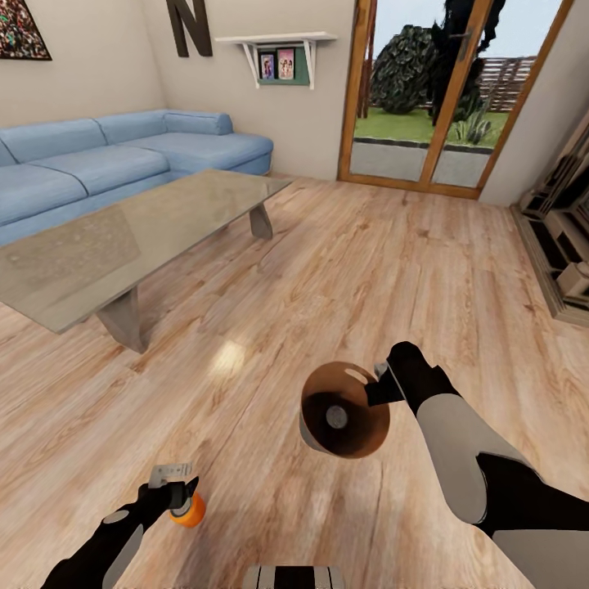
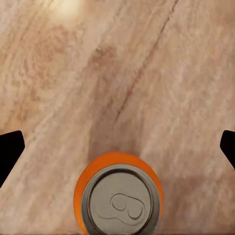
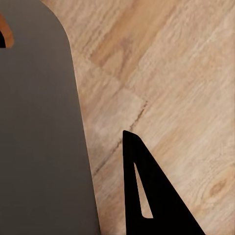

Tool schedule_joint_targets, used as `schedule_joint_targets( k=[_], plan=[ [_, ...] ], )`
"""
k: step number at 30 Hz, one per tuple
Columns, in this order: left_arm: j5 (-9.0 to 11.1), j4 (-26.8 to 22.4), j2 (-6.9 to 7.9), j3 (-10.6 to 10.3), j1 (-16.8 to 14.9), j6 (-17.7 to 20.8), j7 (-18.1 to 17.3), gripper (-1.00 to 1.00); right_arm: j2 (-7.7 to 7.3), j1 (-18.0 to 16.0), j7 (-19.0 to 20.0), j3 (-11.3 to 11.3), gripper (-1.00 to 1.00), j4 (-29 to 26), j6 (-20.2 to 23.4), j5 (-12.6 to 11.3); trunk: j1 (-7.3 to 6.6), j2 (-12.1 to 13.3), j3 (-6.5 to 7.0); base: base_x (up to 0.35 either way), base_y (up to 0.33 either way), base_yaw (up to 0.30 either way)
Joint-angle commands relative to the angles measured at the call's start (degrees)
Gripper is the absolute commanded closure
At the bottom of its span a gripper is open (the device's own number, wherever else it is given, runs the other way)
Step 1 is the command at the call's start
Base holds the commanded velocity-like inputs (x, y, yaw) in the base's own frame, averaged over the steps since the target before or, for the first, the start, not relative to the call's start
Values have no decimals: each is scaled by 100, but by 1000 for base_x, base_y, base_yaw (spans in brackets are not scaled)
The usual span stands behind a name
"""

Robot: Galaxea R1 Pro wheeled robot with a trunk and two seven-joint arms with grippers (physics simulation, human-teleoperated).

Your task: Put the three can of soda from the living room inside the tash can in the kitchen.

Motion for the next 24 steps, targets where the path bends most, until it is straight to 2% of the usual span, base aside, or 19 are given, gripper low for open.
schedule_joint_targets(
  k=[1,16,24],
  plan=[
    [0,5,0,-1,0,1,0,-100,2,-3,0,-9,100,0,25,-147,1,-2,-22,0,0,0],
    [0,12,0,-2,0,3,0,-100,4,-3,-4,-8,100,4,25,-147,40,-22,-354,0,0,0],
    [0,-7,0,3,0,-2,0,-100,4,-3,-7,-3,100,3,25,-147,40,-22,-354,0,0,0]
  ],
)
